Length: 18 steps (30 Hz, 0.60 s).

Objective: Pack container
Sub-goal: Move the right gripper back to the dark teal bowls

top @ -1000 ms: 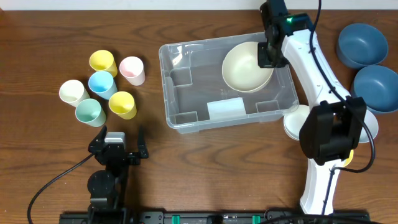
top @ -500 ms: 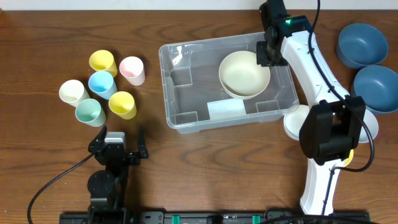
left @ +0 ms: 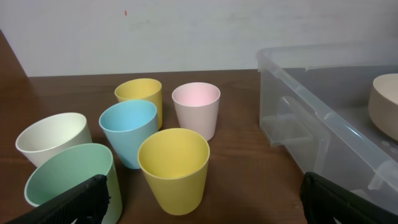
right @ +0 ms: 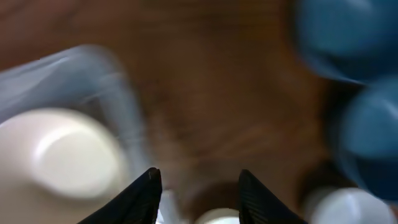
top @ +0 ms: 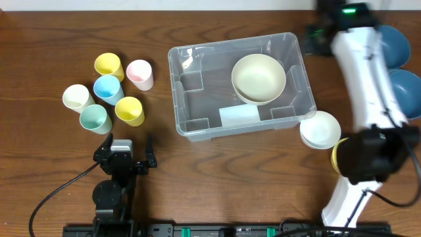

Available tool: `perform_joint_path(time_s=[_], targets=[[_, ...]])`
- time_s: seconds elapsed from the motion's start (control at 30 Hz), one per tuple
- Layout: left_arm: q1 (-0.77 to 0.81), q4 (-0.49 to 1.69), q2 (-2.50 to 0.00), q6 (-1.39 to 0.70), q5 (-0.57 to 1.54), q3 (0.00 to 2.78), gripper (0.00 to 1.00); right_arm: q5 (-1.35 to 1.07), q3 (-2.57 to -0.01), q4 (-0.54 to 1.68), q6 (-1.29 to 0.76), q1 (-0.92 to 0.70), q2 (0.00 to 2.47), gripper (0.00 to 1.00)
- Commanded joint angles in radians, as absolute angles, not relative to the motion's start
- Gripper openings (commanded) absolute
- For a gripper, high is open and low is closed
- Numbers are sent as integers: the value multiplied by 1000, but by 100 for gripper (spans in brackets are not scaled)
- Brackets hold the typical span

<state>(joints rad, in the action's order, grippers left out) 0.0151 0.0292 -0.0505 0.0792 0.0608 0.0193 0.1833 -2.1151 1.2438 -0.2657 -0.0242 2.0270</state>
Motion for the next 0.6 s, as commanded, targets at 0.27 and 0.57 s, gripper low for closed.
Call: perform_joint_path(time_s=[0.27,0.57], targets=[[16,67,-51,82,62,5,98,-2,-2106,1370,-414,460,2015,42],[16,67,-51,82,62,5,98,34,-2017,1394,-452,650,2015,42]])
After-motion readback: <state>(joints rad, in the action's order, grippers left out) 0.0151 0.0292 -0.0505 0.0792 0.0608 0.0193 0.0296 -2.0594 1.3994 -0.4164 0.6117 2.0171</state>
